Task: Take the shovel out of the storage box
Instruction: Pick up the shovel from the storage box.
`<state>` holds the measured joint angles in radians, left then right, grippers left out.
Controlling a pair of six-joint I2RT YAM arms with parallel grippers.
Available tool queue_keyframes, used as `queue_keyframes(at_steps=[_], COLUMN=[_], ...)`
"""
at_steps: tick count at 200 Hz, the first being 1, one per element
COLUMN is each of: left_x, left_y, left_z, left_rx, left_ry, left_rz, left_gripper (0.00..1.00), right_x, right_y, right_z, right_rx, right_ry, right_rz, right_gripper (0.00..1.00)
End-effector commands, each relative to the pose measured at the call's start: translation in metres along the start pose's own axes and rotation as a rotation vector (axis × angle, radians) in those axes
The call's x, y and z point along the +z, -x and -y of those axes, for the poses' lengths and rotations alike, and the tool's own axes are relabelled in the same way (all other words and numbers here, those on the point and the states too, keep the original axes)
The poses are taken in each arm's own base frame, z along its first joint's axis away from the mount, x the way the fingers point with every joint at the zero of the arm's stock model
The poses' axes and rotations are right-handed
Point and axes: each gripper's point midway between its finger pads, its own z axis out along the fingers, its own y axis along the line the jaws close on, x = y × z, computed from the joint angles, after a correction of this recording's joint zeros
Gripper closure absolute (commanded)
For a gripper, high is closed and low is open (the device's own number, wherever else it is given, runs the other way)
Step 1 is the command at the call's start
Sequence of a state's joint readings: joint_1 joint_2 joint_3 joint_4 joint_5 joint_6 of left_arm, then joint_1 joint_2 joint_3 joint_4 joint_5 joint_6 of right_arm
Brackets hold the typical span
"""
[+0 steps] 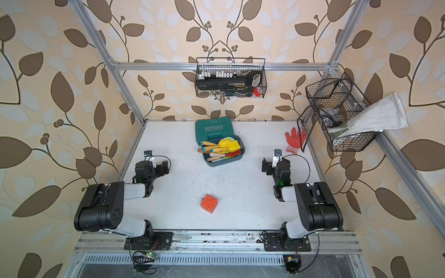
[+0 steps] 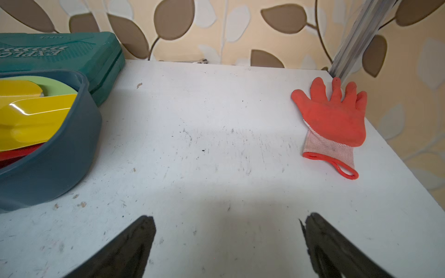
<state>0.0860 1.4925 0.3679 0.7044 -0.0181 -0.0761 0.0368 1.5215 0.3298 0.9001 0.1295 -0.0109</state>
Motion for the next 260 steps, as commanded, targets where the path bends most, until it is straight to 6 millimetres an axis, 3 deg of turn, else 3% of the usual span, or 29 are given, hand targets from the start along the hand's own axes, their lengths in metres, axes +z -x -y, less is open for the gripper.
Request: queue_keyframes(at_steps=[1, 95, 119, 143, 160, 208, 232, 260], left_x=[0.002, 0.003, 0.001, -0.019, -0.04, -0.067, -0.085, -0.095], left_y=[0.017, 0.016, 0.019, 0.061, 0.085, 0.108, 0.122, 0.127], left_z=[0.003, 0.004, 0.0, -0.001, 0.013, 0.091, 0.129, 0.157], left_rx=[0.012, 0.012, 0.003, 0.003, -0.019, 0.033, 0.037, 0.073], left_ry=[-0.019, -0.024, -0.003, 0.052, 0.006, -0.205, -0.368, -0.445], left_rz=[0.044, 0.038, 0.047, 0.027, 0.135, 0.152, 0.166, 0.107], left_gripper=[0.01, 0.01, 0.03, 0.15, 0.15, 0.15, 0.13, 0.17], right_x=[0.003, 0.005, 0.001, -0.026, -0.049, -0.068, -0.076, -0.086], right_y=[0.008, 0.007, 0.012, 0.039, 0.066, 0.097, 0.11, 0.114], right_z=[-0.002, -0.002, 0.015, 0.029, 0.029, -0.018, -0.062, -0.107], right_rx=[0.014, 0.028, 0.062, 0.07, 0.082, 0.128, 0.131, 0.013], right_ry=[0.013, 0.033, -0.056, -0.156, -0.213, -0.06, 0.061, 0.123], right_rz=[0.013, 0.005, 0.021, 0.055, 0.147, 0.09, 0.048, -0.053], right_gripper=[0.01, 0.01, 0.01, 0.03, 0.04, 0.14, 0.18, 0.18])
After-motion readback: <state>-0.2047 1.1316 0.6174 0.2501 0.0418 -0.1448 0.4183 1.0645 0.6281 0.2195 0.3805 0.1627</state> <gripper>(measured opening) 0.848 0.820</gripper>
